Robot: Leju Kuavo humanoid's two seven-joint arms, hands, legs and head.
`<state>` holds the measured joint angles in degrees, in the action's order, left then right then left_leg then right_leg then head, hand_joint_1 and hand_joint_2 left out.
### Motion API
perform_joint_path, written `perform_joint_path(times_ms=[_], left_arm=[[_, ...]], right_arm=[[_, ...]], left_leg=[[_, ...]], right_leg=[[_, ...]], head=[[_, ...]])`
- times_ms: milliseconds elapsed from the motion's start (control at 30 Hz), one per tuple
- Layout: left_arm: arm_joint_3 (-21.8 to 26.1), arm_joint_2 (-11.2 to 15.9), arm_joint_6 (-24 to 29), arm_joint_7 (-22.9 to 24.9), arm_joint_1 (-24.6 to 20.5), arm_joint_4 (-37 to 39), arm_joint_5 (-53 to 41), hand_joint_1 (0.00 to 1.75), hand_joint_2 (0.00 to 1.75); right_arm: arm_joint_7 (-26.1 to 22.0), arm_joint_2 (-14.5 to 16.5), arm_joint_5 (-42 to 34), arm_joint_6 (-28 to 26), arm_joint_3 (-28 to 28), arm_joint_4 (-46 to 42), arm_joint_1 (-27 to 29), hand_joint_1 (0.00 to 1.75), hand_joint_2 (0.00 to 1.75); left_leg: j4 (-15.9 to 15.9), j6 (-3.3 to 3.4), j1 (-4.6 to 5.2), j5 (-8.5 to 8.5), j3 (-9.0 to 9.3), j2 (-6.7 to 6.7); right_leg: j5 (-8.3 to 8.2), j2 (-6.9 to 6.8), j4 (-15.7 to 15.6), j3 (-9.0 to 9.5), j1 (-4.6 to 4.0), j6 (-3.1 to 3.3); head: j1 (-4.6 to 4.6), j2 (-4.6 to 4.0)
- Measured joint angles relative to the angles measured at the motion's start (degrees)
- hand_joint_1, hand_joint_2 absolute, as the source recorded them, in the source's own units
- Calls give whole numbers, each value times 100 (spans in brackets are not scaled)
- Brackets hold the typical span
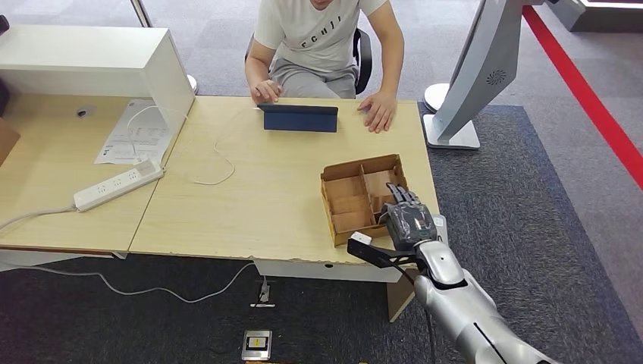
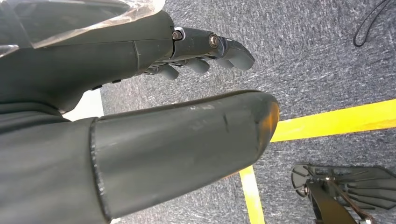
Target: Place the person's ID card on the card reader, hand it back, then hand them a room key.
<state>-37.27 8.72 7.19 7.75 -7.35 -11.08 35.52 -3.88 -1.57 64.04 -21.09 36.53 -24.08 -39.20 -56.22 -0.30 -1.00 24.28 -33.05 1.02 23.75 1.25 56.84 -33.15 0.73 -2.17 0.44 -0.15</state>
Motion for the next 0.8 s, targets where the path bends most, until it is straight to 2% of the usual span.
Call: perform_joint_path(times_ms=[467, 800], left_arm=[[-21, -2, 5, -10, -2, 0, 44, 0, 0], [-43, 1, -46, -15, -1, 0, 101, 0, 0]], right_arm=[[-293, 7, -89, -55, -79, -571, -148, 175, 175], [-298, 1, -42, 50, -143, -1118, -155, 175, 175]], left_leg=[[0, 0, 0, 0, -1, 0], [0, 0, 0, 0, -1, 0]], right_leg=[[0, 0, 1, -1, -1, 1], [0, 0, 1, -1, 0, 0]], head=[[0, 0], [0, 0]])
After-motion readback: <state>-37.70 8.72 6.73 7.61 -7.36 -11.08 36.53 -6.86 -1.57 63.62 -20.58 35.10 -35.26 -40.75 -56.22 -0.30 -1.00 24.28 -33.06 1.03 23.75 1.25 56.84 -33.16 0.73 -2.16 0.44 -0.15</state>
